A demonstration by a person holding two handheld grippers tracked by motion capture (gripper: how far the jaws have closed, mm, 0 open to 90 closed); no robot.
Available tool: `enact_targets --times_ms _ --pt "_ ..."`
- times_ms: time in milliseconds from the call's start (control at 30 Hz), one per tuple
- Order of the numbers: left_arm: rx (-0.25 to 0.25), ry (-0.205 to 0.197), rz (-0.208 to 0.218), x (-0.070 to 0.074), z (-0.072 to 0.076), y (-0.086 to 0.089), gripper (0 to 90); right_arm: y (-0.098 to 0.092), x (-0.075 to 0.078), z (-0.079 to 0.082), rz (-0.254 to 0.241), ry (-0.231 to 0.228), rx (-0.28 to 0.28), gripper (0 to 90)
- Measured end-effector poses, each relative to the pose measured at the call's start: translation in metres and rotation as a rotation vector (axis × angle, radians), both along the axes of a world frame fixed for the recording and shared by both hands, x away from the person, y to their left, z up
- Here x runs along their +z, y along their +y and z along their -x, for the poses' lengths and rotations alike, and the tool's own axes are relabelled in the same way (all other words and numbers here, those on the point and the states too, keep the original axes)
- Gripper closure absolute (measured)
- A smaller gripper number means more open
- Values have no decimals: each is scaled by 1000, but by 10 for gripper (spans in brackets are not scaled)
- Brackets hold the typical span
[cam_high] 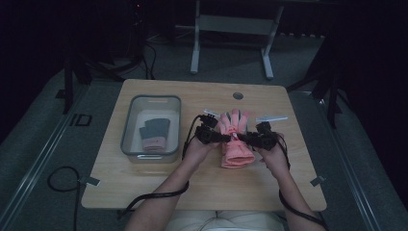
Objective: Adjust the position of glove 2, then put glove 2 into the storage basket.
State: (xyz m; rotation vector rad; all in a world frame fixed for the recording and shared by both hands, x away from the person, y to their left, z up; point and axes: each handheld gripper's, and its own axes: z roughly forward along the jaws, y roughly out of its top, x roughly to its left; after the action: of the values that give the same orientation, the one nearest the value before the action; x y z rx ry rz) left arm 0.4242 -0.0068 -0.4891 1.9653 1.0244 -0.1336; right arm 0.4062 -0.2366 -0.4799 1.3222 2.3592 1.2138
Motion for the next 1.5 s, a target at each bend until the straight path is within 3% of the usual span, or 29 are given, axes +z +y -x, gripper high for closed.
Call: enact_targets --times_ms 367,600,833,1100,1500 --pt "1 -42 -24 35 5 14 767 11 27 2 -37 -49 22 668" --pt "5 -49 -26 46 5 25 768 23 40 1 -47 -64 35 668" --pt "23 -79 -50 71 6 47 771 39 55 -3 -64 -84 53 668" --pt "73 -109 -65 94 9 78 771 72 79 -10 -73 -120 96 668" --pt "161 -118 -82 109 15 136 771 131 94 -22 -67 -132 168 668"
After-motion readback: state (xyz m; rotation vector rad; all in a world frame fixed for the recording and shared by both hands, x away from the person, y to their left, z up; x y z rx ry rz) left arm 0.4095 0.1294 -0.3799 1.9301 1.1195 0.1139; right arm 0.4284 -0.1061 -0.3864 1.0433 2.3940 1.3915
